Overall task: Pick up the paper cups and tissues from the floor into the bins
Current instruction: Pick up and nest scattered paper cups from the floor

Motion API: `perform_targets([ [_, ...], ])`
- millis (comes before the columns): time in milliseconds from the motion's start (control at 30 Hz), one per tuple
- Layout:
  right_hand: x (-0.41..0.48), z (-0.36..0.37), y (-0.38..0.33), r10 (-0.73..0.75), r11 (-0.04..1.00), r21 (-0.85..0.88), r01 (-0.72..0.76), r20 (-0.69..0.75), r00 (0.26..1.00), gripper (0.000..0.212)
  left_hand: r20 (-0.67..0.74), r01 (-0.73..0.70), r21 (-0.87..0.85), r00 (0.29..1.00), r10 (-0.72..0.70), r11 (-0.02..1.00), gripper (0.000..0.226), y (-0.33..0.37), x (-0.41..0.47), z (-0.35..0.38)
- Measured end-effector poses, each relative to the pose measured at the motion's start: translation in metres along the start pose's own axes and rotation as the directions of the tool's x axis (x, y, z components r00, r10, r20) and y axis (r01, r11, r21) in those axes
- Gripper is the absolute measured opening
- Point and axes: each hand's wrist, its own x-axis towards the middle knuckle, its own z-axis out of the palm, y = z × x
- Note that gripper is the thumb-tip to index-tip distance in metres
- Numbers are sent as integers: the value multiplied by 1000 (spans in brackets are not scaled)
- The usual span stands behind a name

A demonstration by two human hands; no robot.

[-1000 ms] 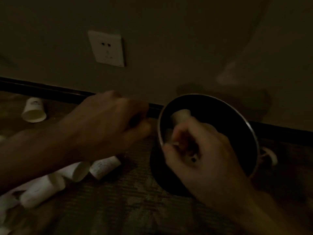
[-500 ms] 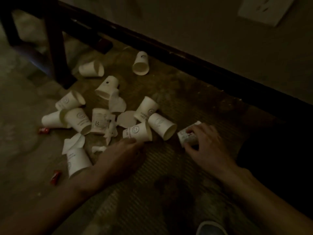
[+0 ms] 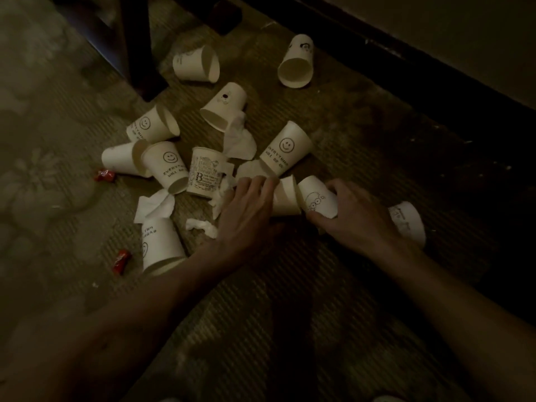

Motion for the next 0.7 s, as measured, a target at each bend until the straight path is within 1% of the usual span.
perform_targets([
  [100, 2, 4, -2, 1, 1000, 11, -1, 53, 999, 78, 9, -22, 44, 1000, 22, 999, 78, 2, 1, 4],
  [200, 3, 7, -4, 28, 999, -26, -25, 123, 992, 87, 24, -11, 94, 1000, 9, 996, 73, 0, 3, 7],
  [267, 2, 9, -5, 18, 999, -37, -13, 124, 992, 82, 52, -7, 82, 999, 3, 997, 72, -2, 1, 6],
  [367, -3, 13, -7, -51, 997, -50, 57, 104, 993, 69, 121, 27, -12, 992, -26, 1000, 74, -6, -16, 7],
  [467, -13, 16, -10, -124, 985, -104, 141, 155, 980, 68, 210, 72, -101, 976, -50, 992, 73, -10, -45, 8],
  [533, -19, 19, -12, -133, 975, -149, 166, 213, 968, 70, 297, 64, -137, 955, -20, 988, 71, -17, -66, 5],
  [567, -22, 22, -14, -117, 979, -132, 155, 255, 960, 70, 336, 65, -160, 942, -8, 985, 69, -22, -77, 1],
  [600, -26, 24, -16, -94, 989, -79, 123, 300, 949, 68, 364, 89, -197, 931, -12, 976, 69, -27, -87, -2],
  [667, -32, 30, -24, -51, 998, 63, 30, 358, 932, 61, 393, 195, -311, 917, -61, 930, 66, -38, -106, -14],
  [700, -33, 34, -29, -32, 991, 133, -19, 372, 928, 58, 408, 261, -387, 909, -90, 884, 60, -45, -115, -21],
])
